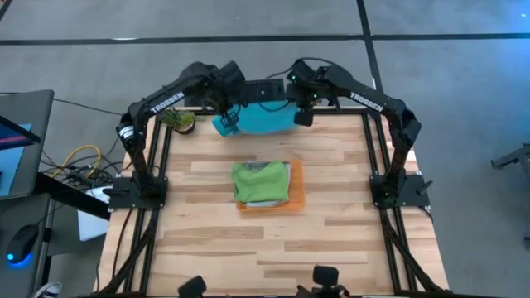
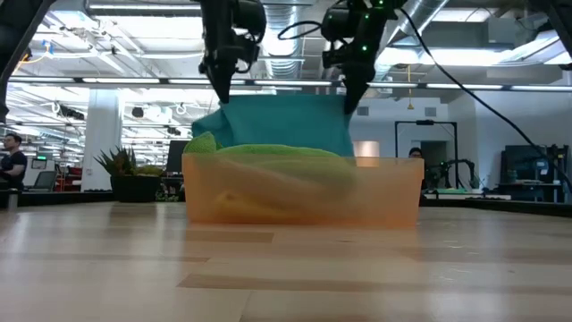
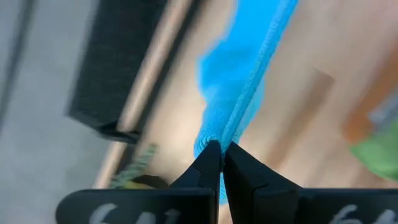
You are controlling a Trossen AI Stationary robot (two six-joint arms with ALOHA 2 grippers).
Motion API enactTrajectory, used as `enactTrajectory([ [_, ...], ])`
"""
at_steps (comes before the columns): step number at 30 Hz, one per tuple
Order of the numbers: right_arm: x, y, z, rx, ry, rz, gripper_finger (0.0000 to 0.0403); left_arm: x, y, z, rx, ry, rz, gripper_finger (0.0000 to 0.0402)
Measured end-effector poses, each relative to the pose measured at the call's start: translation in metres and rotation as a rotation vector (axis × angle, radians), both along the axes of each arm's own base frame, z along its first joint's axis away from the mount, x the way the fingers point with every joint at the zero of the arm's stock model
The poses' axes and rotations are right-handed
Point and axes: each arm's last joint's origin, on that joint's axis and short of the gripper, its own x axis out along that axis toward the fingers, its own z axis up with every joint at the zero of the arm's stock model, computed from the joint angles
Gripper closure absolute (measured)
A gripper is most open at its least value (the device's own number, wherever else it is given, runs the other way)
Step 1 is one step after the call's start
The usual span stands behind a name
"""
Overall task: Sort microfiber towel by color & place in baskets
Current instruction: Fold the blue towel
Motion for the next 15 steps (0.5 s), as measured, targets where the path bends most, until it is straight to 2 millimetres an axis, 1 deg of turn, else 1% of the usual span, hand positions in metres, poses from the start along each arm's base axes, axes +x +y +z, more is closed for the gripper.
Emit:
enactTrajectory([
  [4,0.001,0.011,-0.004,0.037,0.051,0.025,0.0399,0.008,-0.014,-0.013,-0.113,-0.005,-0.058,0.0401],
  [9,-0.001,0.027,-0.007,0.171,0.095,0.074,0.0398,0.014,-0.032,-0.019,-0.212,0.005,-0.114,0.0401],
  [15,0.002,0.042,-0.012,0.278,0.093,0.071,0.0399,0.02,-0.049,-0.029,-0.305,0.011,-0.122,0.0401],
])
